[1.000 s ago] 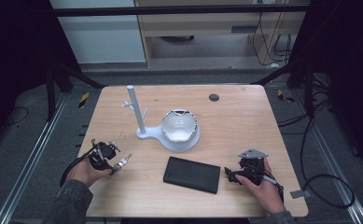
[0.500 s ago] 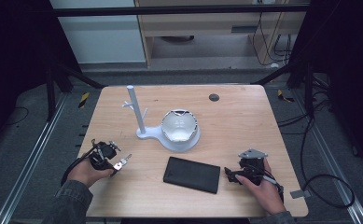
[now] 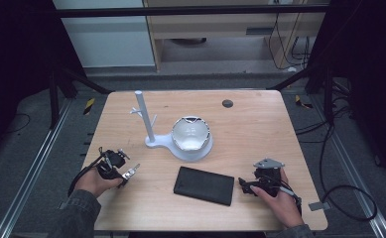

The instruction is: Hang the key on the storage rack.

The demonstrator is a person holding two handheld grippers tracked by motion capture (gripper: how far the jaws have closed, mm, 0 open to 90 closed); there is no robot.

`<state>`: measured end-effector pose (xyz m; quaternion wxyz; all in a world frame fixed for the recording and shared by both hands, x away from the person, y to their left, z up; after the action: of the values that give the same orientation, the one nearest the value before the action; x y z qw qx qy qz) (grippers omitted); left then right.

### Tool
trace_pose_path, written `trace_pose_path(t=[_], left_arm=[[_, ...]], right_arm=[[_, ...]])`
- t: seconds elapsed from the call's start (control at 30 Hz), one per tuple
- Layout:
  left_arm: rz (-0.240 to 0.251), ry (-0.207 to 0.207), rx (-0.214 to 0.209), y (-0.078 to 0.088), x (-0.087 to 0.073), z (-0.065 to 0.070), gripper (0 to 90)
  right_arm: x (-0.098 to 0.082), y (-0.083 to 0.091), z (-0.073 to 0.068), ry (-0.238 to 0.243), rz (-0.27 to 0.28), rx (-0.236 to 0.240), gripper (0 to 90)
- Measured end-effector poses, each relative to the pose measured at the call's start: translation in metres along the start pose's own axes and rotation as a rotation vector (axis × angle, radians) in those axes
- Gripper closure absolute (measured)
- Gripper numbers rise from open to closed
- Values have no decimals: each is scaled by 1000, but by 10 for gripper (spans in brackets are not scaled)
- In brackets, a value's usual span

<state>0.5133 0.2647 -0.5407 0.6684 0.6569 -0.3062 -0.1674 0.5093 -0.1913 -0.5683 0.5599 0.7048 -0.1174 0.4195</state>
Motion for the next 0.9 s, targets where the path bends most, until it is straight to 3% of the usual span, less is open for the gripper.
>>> trace_pose_path(t=[0.23,0.33,0.4,0.53,0.57,0.63,0.67,0.73,0.9], left_arm=[[-2,-12,-11,0,-2,5,667],[2,-4,15,1,-3,3,661],[4,0,13,2,-4,3,573],[-5,1,12,1,-6,4,531],[-2,0,2,0,-6,4,536],[-4,-6,-11,1,-6,5,711],[-10,-10,-16,2,-6,6,711],[-16,-13,-21,2,-6,7,801],[-6,-28,-1,5,-5,10,814]], right_arm=[[0,0,0,0,0,0,3],[0,0,0,0,0,0,3],[0,0,0,0,0,0,3],[0,0,0,0,0,0,3],[0,0,0,0,0,0,3],[0,0,0,0,0,0,4],[0,0,0,0,0,0,3],[0,0,0,0,0,0,4],[0,0,0,0,0,0,3]])
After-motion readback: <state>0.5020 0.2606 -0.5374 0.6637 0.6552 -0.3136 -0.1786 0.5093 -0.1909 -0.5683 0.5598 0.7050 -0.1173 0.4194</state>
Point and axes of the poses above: each handheld gripper's, and its own axes: y roughly backward along the jaws, x roughly out of its top, z roughly to its right, the point moved 8 cm from there along -y, roughly forward along the jaws, and after that the axes turned 2 degrees about x, right-handed, at the moved point
